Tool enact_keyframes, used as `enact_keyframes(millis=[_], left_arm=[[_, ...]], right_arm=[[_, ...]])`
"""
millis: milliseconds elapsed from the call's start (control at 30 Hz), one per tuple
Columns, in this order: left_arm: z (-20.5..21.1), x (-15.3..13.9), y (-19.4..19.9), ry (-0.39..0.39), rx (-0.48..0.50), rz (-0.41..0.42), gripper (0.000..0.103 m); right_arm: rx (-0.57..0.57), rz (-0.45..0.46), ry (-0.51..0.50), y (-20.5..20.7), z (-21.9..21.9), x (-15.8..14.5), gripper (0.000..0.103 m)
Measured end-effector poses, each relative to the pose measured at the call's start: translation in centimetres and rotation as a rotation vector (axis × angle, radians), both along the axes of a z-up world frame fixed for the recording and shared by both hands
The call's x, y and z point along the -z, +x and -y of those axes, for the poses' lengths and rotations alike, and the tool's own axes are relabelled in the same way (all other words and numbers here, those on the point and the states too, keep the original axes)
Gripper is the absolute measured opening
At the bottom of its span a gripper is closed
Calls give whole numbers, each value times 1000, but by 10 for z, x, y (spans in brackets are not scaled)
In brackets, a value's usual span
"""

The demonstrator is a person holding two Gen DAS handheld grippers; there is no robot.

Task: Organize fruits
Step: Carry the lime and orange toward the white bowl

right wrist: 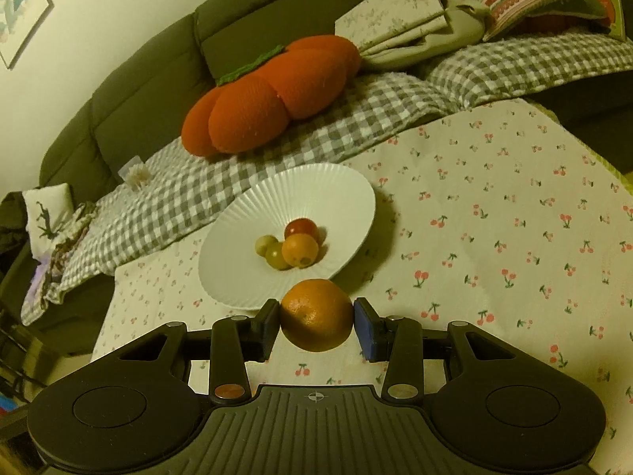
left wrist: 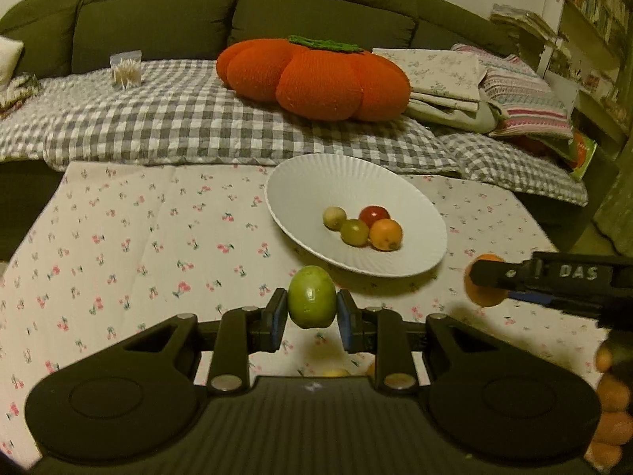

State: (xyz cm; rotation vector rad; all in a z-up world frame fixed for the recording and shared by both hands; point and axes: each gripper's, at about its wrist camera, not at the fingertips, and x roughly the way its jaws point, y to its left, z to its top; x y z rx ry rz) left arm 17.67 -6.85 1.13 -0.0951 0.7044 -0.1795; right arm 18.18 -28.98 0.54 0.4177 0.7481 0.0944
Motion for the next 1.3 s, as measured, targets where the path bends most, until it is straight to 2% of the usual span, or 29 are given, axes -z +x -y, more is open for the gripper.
enact_keyframes(millis=[433, 633, 733, 967, 1300], left_arm=[[11, 8, 39, 64, 14, 14, 25], [7, 4, 62, 63, 19, 59, 25], [5, 7, 73, 61, 21, 55, 25], [10, 16, 95, 37, 62, 44, 25], [33, 34, 109, 70, 153, 29, 25]], right_arm=[[-2, 44, -49, 21, 9, -5, 40], [19, 39, -71, 39, 15, -1, 40], [25, 41, -89, 50, 16, 1, 40], [11, 36, -113, 75, 13, 7, 40], [-28, 40, -161, 106, -1, 21, 40]])
